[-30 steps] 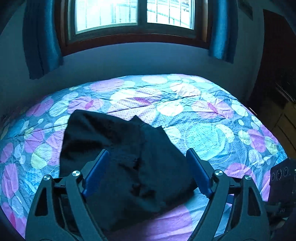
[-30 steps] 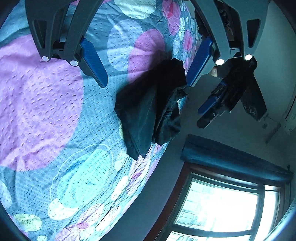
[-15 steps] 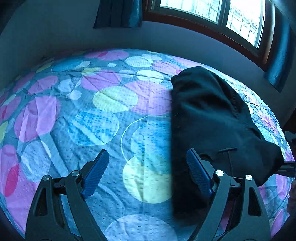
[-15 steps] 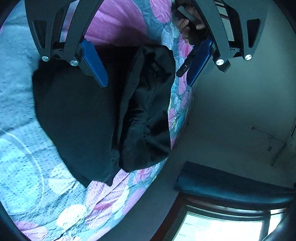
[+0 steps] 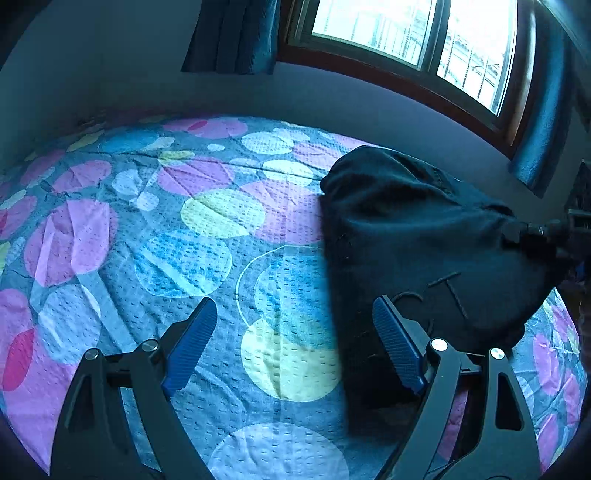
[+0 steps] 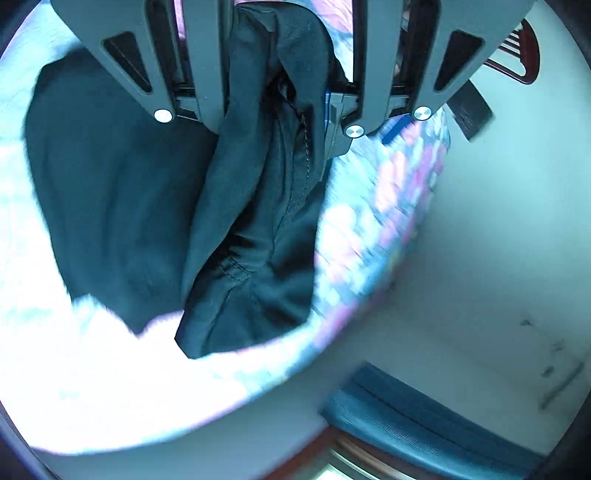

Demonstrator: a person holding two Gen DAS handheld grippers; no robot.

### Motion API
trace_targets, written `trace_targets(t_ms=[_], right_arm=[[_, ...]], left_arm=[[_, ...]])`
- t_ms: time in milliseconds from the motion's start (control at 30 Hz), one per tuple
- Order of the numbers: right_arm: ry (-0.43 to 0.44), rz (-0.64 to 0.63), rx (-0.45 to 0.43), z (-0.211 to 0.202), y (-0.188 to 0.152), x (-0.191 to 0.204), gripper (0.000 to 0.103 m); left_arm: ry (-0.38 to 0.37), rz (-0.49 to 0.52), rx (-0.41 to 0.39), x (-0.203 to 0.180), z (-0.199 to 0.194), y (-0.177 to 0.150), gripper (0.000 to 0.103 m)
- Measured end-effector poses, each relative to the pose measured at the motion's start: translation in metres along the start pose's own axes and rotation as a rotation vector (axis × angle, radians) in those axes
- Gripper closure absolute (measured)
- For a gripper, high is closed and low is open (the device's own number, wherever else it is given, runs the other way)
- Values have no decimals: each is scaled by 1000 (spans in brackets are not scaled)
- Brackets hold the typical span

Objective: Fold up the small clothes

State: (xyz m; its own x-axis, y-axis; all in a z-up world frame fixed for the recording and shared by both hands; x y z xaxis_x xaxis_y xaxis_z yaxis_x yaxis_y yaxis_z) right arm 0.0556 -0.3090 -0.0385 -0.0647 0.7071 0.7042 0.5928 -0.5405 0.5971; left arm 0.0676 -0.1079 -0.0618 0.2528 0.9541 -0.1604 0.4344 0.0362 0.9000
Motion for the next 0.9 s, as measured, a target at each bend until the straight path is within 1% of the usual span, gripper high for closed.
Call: trace_targets(t_ms=[67, 133, 200, 333, 467, 600, 667, 800, 867, 900], right_arm=[[21, -26, -50, -16, 13, 6, 83], [25, -25, -82, -31, 15, -4, 84], [-1, 6, -99, -40, 11, -30, 84], [-63, 94, -88, -40, -11, -87, 84], [-67, 177, -93, -36, -27, -127, 84], [-38, 240, -104, -35, -37, -139, 84], [-30, 246, -110, -35, -37, -142, 84], [-27, 244, -107, -35, -38, -145, 84], [-28, 246, -107, -31, -36, -144, 84], [-29, 247, -107, -31, -35, -145, 84]], left_arm=[[-3, 25, -22, -7, -6, 4, 12], [-7, 46, -26, -12, -8, 3, 12], [-14, 59, -6, -18, -3, -2, 12], [-17, 78, 40, -29, 11, -16, 12], [-13, 120, 58, -37, 15, -27, 12], [-34, 119, 46, -41, 5, -31, 12], [-68, 132, 52, -48, -2, -38, 12], [-107, 240, 84, -70, -7, -57, 12], [-95, 274, 100, -78, -1, -58, 12], [-87, 276, 102, -79, 3, -57, 9]])
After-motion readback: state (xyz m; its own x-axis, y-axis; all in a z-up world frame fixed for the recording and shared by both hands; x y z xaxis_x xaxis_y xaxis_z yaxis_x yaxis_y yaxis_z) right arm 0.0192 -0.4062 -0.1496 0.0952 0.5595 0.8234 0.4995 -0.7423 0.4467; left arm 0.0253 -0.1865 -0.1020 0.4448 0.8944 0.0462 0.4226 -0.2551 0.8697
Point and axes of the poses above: each gripper's, at about its wrist camera, not at the fingertips, and z roughly the way its jaws point, x to its left, y to its top, the point moved 8 cm from there along z, roughly the way its jaws point, and after that the axes turned 14 degrees about -x, right-handed, at the moved point
